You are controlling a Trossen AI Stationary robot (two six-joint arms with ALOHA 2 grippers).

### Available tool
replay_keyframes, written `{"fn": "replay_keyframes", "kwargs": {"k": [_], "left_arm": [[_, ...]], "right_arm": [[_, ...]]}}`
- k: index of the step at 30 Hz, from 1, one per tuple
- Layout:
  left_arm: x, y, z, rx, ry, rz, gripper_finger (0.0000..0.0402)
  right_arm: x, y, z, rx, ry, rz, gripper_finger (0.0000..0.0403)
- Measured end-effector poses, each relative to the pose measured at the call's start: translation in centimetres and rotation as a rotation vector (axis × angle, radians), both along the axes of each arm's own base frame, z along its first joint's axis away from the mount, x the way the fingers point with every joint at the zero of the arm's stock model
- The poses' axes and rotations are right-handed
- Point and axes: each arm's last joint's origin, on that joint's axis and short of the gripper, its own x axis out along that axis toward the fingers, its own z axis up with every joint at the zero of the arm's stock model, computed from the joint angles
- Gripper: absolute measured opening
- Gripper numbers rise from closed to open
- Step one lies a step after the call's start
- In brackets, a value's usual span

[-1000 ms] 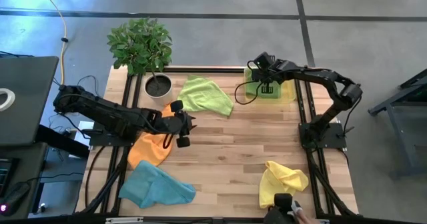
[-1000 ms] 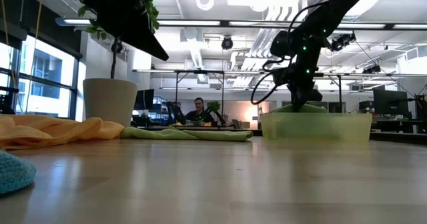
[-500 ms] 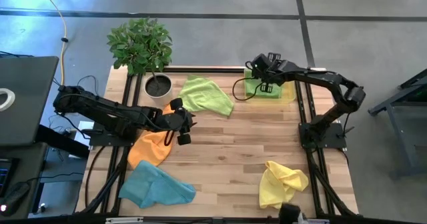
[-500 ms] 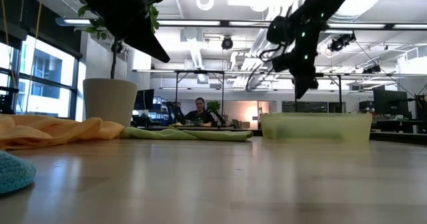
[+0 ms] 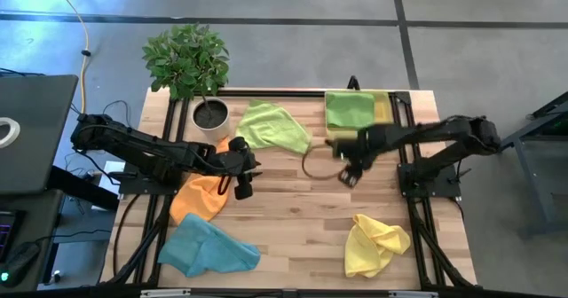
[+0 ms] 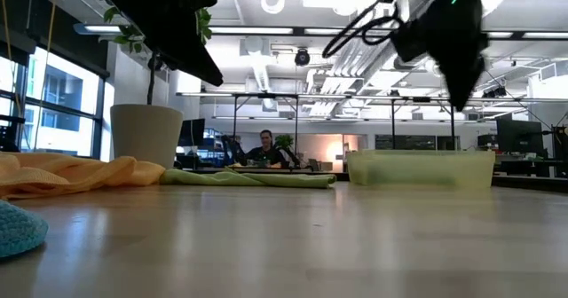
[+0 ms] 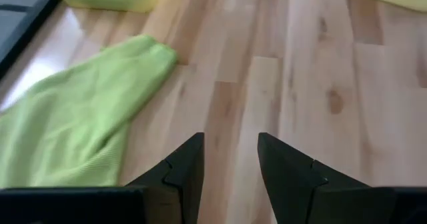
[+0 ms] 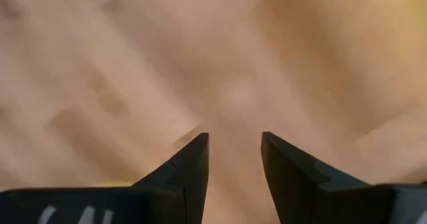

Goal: Fold microfiber towels
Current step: Fold the yellow microfiber towel

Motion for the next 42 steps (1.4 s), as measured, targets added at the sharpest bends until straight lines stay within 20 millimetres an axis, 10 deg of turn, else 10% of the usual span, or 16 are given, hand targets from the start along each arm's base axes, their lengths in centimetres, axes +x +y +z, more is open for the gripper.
{"fn": "replay_keyframes", "kwargs": {"k": [17,42], "left_arm": [[0.1,-0.4,-0.1,-0.100,0.004,-0.101,0.0129],[0.0,-1.6,-0.1,-0.099,0.006,-0.146,0.0129]], "right_arm": [[-1.9,17.0,-2.8,0.198,0.091,-0.390,0.0128],[-2.1,18.7,-6.5,0.043,0.200,-0.329,0.0128]]}}
